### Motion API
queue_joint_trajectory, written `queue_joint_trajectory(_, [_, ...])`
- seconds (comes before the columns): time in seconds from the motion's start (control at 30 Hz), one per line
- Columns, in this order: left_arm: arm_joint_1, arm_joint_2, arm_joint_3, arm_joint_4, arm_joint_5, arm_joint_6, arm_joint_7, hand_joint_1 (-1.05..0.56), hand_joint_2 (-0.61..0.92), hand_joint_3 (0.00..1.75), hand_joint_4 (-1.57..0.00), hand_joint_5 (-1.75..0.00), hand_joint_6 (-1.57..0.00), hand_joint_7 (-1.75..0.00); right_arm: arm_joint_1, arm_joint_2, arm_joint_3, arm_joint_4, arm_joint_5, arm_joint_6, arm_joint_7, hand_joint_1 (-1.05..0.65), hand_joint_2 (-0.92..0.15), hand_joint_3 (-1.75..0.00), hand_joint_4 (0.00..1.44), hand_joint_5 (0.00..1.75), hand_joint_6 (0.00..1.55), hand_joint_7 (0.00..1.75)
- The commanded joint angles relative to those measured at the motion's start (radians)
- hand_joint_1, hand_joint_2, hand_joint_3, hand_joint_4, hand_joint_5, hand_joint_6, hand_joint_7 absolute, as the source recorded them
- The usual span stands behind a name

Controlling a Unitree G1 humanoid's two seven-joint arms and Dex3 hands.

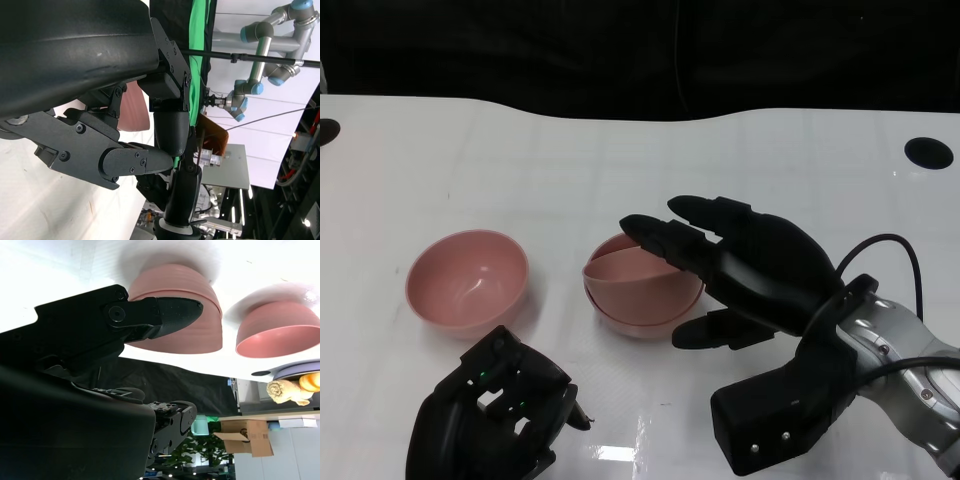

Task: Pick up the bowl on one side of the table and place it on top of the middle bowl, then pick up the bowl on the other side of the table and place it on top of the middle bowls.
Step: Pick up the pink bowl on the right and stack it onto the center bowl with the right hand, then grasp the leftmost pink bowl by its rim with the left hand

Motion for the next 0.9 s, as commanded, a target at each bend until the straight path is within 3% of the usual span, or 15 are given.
queue_joint_trajectory(0.03, [0.001, 0.008, 0.005, 0.003, 0.0, -0.001, 0.001, -0.34, 0.73, 0.56, -0.71, -1.68, -0.67, -1.4, 0.008, -0.008, -0.011, -0.012, 0.009, 0.004, 0.001, -0.86, -0.92, -0.33, 0.14, 0.0, 0.09, 0.0])
queue_joint_trajectory(0.2, [0.0, 0.006, 0.006, 0.011, 0.008, -0.012, 0.003, -0.35, 0.72, 0.56, -0.7, -1.69, -0.67, -1.4, 0.058, -0.012, -0.036, -0.049, 0.032, -0.018, -0.054, -0.82, -0.92, -0.31, 0.14, 0.0, 0.09, 0.0])
queue_joint_trajectory(0.3, [-0.004, 0.003, 0.009, 0.016, 0.007, -0.016, 0.004, -0.35, 0.66, 0.68, -0.71, -1.68, -0.68, -1.41, 0.124, -0.031, -0.078, -0.11, 0.077, -0.061, -0.085, -0.8, -0.92, -0.3, 0.18, 0.03, 0.13, 0.02])
queue_joint_trajectory(0.43, [-0.005, 0.003, 0.01, 0.018, 0.007, -0.017, 0.004, -0.35, 0.66, 0.69, -0.71, -1.68, -0.68, -1.4, 0.133, -0.029, -0.088, -0.117, 0.077, -0.07, -0.082, -0.8, -0.92, -0.29, 0.18, 0.03, 0.14, 0.02])
queue_joint_trajectory(0.53, [-0.01, 0.005, 0.013, 0.021, -0.002, -0.013, -0.001, -0.34, 0.67, 0.66, -0.73, -1.65, -0.7, -1.38, 0.224, -0.038, -0.133, -0.153, 0.133, -0.141, -0.148, -0.74, -0.92, -0.27, 0.24, 0.07, 0.18, 0.05])
queue_joint_trajectory(0.67, [-0.012, 0.005, 0.017, 0.023, -0.006, -0.009, -0.003, -0.34, 0.67, 0.65, -0.74, -1.64, -0.71, -1.37, 0.268, -0.039, -0.158, -0.146, 0.163, -0.208, -0.184, -0.71, -0.92, -0.26, 0.27, 0.1, 0.21, 0.06])
queue_joint_trajectory(0.8, [-0.015, 0.006, 0.021, 0.023, -0.006, -0.005, 0.0, -0.34, 0.66, 0.65, -0.74, -1.65, -0.7, -1.37, 0.34, -0.042, -0.191, -0.119, 0.229, -0.333, -0.242, -0.6, -0.92, -0.24, 0.39, 0.21, 0.34, 0.13])
queue_joint_trajectory(0.83, [-0.016, 0.006, 0.021, 0.022, -0.005, -0.005, 0.001, -0.34, 0.66, 0.65, -0.74, -1.65, -0.7, -1.37, 0.349, -0.041, -0.197, -0.113, 0.238, -0.353, -0.246, -0.58, -0.92, -0.23, 0.39, 0.29, 0.37, 0.14])
queue_joint_trajectory(0.87, [-0.016, 0.006, 0.022, 0.022, -0.005, -0.005, 0.002, -0.34, 0.66, 0.66, -0.74, -1.65, -0.7, -1.37, 0.354, -0.04, -0.202, -0.109, 0.243, -0.367, -0.248, -0.57, -0.92, -0.23, 0.28, 0.53, 0.39, 0.14])
queue_joint_trajectory(0.9, [-0.016, 0.005, 0.022, 0.022, -0.004, -0.005, 0.002, -0.34, 0.66, 0.66, -0.74, -1.65, -0.7, -1.38, 0.354, -0.038, -0.205, -0.105, 0.244, -0.374, -0.246, -0.56, -0.92, -0.23, 0.23, 0.63, 0.4, 0.13])
